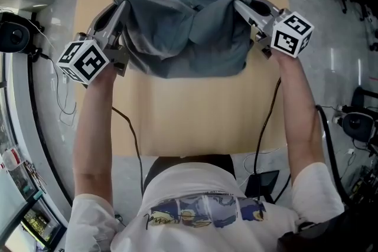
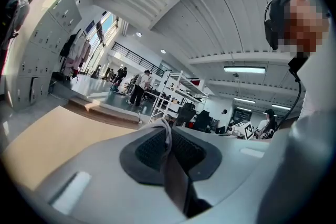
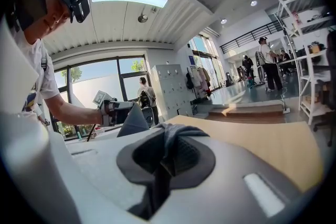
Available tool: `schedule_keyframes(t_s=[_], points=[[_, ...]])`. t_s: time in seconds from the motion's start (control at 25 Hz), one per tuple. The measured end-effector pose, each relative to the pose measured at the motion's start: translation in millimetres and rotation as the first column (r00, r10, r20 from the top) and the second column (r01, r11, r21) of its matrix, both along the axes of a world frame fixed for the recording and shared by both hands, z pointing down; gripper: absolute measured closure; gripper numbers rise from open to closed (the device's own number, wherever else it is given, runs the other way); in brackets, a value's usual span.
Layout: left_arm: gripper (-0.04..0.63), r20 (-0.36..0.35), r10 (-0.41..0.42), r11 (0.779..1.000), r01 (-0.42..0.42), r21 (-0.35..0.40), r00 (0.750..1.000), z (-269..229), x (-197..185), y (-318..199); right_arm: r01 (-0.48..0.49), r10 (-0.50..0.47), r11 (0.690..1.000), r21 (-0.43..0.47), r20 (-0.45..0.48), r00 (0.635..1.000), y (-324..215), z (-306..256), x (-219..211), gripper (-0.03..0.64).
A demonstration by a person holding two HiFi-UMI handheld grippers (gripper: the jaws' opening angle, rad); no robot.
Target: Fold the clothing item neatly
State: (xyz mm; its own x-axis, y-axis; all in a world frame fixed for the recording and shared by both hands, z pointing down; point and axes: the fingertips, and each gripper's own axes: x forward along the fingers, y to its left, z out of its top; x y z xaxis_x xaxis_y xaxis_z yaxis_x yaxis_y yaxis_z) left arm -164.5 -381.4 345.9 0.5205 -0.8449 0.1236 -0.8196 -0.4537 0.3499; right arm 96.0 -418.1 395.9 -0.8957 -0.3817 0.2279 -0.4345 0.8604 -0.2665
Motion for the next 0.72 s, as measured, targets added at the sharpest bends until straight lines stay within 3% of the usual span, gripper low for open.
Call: schedule_keyframes(t_s=[0.36, 0.56, 0.72], points=[[0.558, -0.001, -0.045, 0.997, 0.045, -0.066, 0.999, 44, -22, -61, -0.081, 0.082, 0.995, -0.058, 0.011, 0.997, -74, 42, 4, 0.600], [0.558, 0.006, -0.076, 0.987, 0.076, -0.145, 0.997, 92, -32, -86, -0.138, 0.134, 0.982, -0.126, -0.041, 0.990, -106, 93, 11, 0.600], [0.557, 0.057, -0.087, 0.975, 0.097, -0.200, 0.995, 129, -35, -103, -0.172, 0.158, 0.970, -0.174, -0.092, 0.983, -119, 133, 9, 0.600]])
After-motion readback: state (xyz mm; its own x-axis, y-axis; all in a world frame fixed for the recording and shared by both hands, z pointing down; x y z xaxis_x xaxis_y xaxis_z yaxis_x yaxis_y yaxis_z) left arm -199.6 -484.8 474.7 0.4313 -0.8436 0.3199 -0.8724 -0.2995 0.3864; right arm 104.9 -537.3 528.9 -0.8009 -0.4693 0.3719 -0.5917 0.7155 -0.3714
